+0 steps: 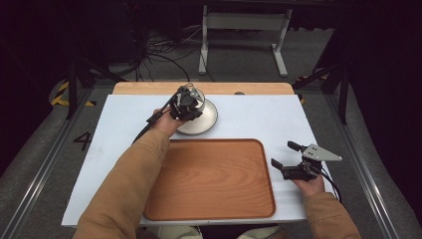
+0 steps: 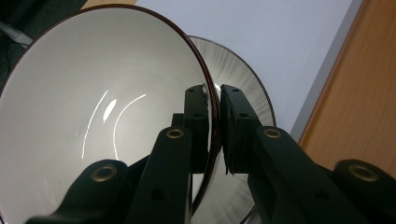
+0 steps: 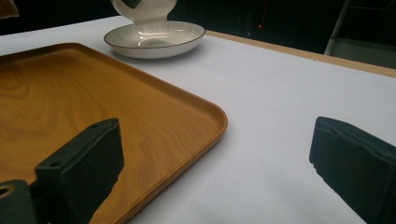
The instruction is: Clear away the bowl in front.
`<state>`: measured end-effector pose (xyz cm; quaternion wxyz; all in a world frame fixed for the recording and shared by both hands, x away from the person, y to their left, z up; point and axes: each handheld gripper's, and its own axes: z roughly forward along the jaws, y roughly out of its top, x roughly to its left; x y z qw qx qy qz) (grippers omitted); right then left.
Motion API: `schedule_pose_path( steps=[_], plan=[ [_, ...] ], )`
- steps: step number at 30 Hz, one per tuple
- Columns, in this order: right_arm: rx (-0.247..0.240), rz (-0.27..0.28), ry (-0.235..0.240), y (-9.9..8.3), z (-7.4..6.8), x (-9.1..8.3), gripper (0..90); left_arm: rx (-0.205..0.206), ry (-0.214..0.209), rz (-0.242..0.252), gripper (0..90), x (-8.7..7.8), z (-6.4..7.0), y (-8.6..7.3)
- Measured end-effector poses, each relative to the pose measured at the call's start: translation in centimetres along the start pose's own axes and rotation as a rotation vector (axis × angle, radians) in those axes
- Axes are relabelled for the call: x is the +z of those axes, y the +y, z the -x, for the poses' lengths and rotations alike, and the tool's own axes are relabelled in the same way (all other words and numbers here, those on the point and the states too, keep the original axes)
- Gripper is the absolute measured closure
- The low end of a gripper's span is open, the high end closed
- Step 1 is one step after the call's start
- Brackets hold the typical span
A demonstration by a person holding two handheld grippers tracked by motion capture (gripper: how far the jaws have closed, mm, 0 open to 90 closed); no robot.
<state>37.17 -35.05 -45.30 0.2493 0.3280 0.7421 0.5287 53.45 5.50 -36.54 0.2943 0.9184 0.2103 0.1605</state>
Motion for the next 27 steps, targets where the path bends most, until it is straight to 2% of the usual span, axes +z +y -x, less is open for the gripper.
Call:
schedule_pose_path(
  steps=[12,16,27],
  plan=[
    [0.003,0.002,0.0,0.0,0.0,0.0,3.5,0.017,-0.019,0.012,82.2,-2.0,0.5,0.7],
    [0.003,0.002,0.0,0.0,0.0,0.0,3.5,0.026,-0.039,0.008,82.2,-2.6,0.9,0.8],
    [0.004,0.002,0.0,0.0,0.0,0.0,3.4,0.095,-0.09,-0.005,82.1,-4.3,2.9,1.1]
  ],
)
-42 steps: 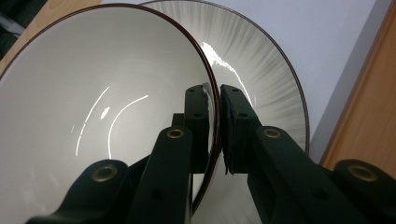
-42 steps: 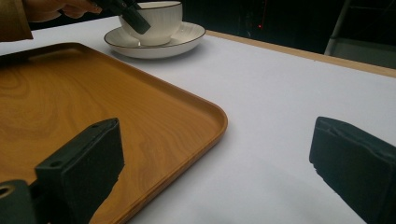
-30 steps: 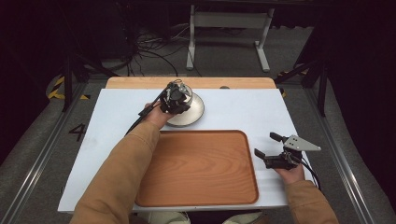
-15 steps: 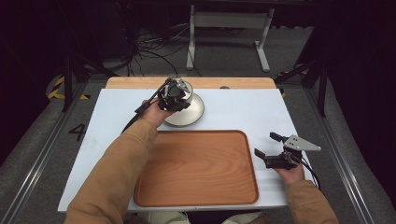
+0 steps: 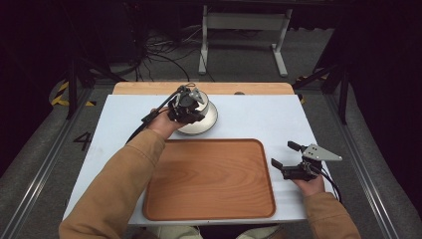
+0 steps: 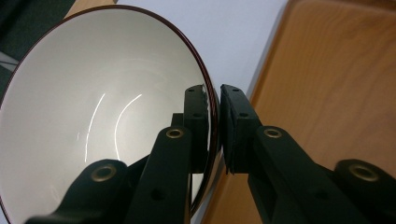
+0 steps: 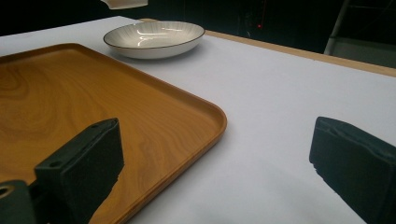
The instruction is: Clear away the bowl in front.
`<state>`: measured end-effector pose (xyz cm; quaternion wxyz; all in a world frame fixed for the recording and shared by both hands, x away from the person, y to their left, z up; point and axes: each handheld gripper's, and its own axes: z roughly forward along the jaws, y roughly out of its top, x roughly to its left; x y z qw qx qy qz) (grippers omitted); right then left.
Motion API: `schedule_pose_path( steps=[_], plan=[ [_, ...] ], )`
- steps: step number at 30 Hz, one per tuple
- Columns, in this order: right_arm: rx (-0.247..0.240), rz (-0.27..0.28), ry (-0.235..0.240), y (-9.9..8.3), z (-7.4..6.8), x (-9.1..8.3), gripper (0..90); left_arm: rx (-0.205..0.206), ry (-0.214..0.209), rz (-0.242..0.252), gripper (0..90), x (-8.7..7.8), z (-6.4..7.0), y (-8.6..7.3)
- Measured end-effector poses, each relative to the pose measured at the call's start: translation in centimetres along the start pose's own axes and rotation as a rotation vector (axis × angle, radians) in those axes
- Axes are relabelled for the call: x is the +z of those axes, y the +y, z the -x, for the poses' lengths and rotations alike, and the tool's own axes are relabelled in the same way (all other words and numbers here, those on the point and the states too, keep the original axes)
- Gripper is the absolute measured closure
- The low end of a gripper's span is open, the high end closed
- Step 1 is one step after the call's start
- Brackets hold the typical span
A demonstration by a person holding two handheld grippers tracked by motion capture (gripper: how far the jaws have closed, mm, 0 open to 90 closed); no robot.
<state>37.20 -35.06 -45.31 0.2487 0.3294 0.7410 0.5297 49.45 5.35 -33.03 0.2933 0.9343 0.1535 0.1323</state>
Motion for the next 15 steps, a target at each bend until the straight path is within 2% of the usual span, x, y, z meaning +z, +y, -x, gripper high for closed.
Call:
schedule_pose_path(
  steps=[5,9,14,15],
  plan=[
    [-0.001,0.0,0.0,0.0,0.0,0.0,3.4,0.031,-0.02,0.013,82.0,-1.0,1.4,0.1],
    [0.0,0.0,0.0,0.0,0.0,0.0,3.4,0.07,-0.025,0.0,82.1,-1.5,2.7,0.2],
    [0.001,0.0,0.0,0.0,0.0,0.0,3.4,0.083,-0.047,0.005,81.9,-2.0,3.7,0.3],
    [0.001,0.0,0.0,0.0,0.0,0.0,3.4,0.102,-0.055,0.003,81.9,-2.3,4.1,0.5]
  ],
)
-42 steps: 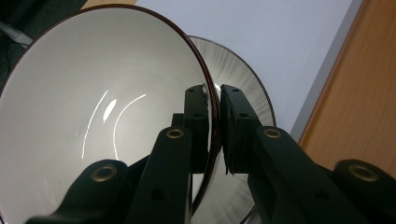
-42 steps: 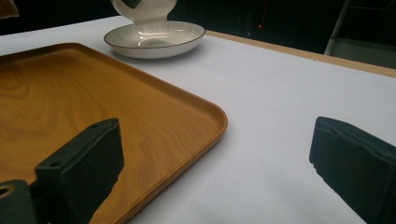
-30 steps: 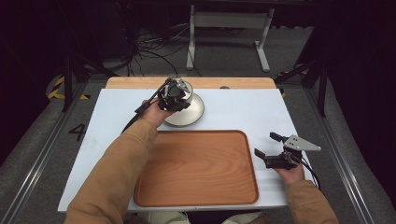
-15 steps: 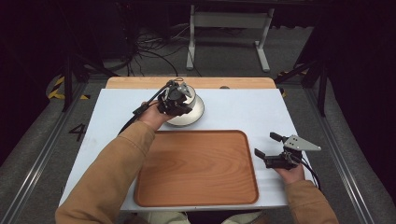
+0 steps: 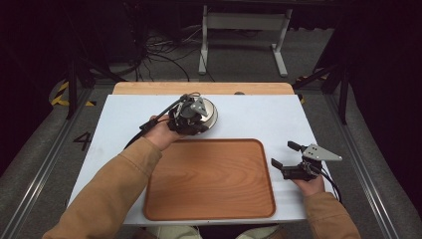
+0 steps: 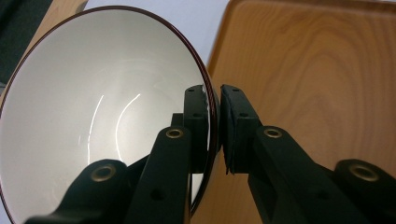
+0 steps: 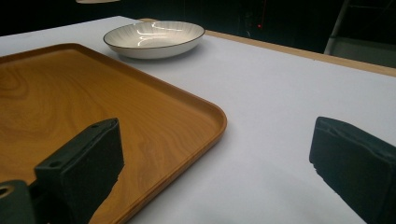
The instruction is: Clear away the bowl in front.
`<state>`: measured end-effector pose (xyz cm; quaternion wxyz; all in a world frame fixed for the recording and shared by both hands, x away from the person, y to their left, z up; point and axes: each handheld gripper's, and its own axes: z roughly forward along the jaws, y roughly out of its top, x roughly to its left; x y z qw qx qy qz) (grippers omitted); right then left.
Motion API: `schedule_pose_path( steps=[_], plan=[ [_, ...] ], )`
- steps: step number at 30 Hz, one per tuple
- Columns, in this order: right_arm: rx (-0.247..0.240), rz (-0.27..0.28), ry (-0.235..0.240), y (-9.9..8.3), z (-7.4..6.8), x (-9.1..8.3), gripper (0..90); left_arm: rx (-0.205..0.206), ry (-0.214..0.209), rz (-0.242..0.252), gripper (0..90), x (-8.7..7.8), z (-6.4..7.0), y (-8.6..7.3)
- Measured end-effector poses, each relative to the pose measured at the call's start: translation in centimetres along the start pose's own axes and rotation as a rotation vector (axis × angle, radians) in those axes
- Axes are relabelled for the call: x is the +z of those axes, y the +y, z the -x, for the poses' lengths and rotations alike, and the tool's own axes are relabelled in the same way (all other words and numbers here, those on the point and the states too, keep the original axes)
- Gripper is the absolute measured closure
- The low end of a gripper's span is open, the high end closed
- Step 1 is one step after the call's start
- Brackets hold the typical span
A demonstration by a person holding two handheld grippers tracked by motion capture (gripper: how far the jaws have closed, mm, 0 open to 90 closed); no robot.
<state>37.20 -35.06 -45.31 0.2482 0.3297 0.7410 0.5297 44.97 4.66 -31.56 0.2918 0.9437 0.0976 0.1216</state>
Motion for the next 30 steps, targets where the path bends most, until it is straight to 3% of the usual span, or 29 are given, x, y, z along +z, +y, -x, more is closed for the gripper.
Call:
schedule_pose_path(
  steps=[14,22,30],
  plan=[
    [-0.002,0.0,0.0,0.0,0.0,0.0,3.4,0.063,-0.059,0.005,81.8,-1.5,3.1,0.8],
    [-0.004,-0.002,-0.001,0.0,0.0,0.0,3.4,0.106,-0.07,0.009,82.1,-2.1,4.3,1.0],
    [-0.004,-0.003,0.0,0.0,0.0,0.0,3.4,0.122,-0.096,0.013,82.0,-2.4,5.2,0.9]
  ],
)
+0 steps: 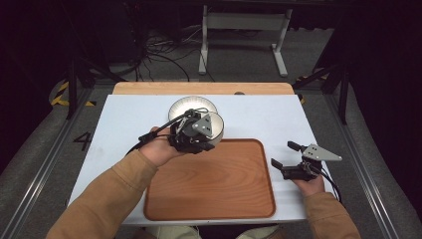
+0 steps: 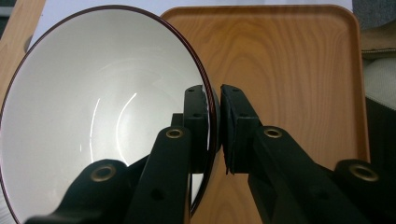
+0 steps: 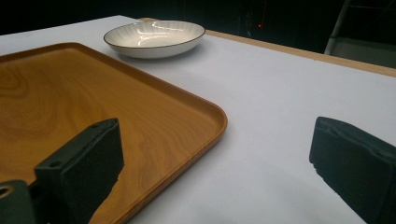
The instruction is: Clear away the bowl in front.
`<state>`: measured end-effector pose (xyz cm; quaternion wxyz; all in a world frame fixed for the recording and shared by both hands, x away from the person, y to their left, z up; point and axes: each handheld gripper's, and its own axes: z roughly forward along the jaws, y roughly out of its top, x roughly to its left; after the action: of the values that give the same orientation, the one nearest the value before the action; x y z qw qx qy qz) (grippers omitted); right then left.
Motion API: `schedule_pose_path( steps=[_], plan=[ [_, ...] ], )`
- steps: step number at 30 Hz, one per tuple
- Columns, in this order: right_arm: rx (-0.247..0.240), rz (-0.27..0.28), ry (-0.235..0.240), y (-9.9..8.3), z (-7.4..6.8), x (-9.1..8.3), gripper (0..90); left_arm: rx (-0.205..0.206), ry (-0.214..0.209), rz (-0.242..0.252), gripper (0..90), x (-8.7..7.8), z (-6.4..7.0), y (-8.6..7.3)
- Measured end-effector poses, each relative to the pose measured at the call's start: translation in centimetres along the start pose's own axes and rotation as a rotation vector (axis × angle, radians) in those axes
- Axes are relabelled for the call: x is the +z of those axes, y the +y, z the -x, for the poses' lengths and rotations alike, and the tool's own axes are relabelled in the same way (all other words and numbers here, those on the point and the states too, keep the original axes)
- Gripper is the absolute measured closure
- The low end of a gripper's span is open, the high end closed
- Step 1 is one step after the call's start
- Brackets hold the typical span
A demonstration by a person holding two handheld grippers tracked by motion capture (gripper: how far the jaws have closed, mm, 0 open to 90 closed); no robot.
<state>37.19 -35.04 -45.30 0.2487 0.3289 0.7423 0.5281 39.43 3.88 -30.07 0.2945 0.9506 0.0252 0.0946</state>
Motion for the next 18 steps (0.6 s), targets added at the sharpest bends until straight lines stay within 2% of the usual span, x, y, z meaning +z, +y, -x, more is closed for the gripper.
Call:
schedule_pose_path(
  steps=[4,9,18],
  plan=[
    [-0.002,0.0,0.001,0.0,0.0,0.0,3.4,0.016,-0.02,-0.016,82.0,0.3,0.4,-0.1],
    [-0.003,0.0,0.001,0.0,0.0,0.0,3.4,0.021,-0.039,-0.012,82.0,0.9,0.9,-0.2],
    [-0.002,0.0,0.001,0.0,0.0,0.0,3.4,0.027,-0.084,-0.039,82.0,2.2,1.6,-0.4]
  ],
)
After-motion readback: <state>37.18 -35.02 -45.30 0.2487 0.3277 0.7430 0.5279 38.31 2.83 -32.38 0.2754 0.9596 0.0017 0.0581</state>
